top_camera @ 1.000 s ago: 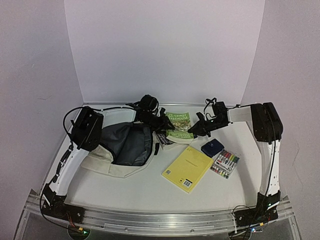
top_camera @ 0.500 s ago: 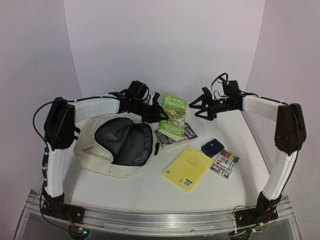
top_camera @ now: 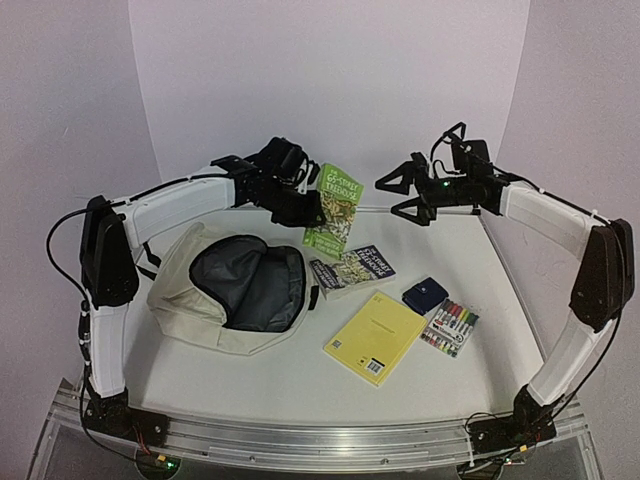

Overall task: Pack the student bag
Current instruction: Pick up the book from the center of the board.

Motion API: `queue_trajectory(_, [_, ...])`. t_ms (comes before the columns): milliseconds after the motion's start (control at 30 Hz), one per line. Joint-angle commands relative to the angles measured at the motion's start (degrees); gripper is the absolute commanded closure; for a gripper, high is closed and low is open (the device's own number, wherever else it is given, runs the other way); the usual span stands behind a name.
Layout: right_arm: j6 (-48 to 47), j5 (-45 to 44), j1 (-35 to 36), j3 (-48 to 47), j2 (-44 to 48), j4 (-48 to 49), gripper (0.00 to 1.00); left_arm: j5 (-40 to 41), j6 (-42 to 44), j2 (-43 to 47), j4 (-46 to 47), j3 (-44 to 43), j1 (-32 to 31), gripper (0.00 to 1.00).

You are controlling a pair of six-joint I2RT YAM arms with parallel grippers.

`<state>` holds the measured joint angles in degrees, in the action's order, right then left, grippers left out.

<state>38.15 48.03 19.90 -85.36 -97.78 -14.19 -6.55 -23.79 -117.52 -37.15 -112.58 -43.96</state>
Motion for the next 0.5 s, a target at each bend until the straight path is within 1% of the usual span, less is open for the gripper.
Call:
queue_trajectory(0, [-4.2,-4.7,1.9,0.4,1.0,0.9,0.04,-11.7,0.2,4.3,13.4,3.9,-0.4,1.0])
queue_trajectory(100, [-11.2,-3.6,1.1,0.7,0.1,-1.3,0.02,-16.6,-1.2,6.3,16.5,6.2,-0.2,1.0])
queue_trajectory(200, [-12.4,-0.3,-0.3,2.3,0.7,-1.4,0.02,-20.6,-4.5,9.9,22.7,10.4,-0.1,1.0])
queue_trajectory(333, [-13.9,2.5,-0.9,4.5,3.6,-0.6,0.02,-23.4,-11.5,15.7,35.8,18.4,0.7,1.0])
queue_trajectory(400, [-11.8,6.1,-1.0,6.0,4.7,3.7,0.02,-23.4,-16.3,17.9,46.1,23.8,0.9,1.0])
queue_trajectory(467, [-9.1,7.6,-0.9,7.5,5.6,7.5,0.02,-23.7,-20.3,19.0,54.3,27.4,1.2,1.0])
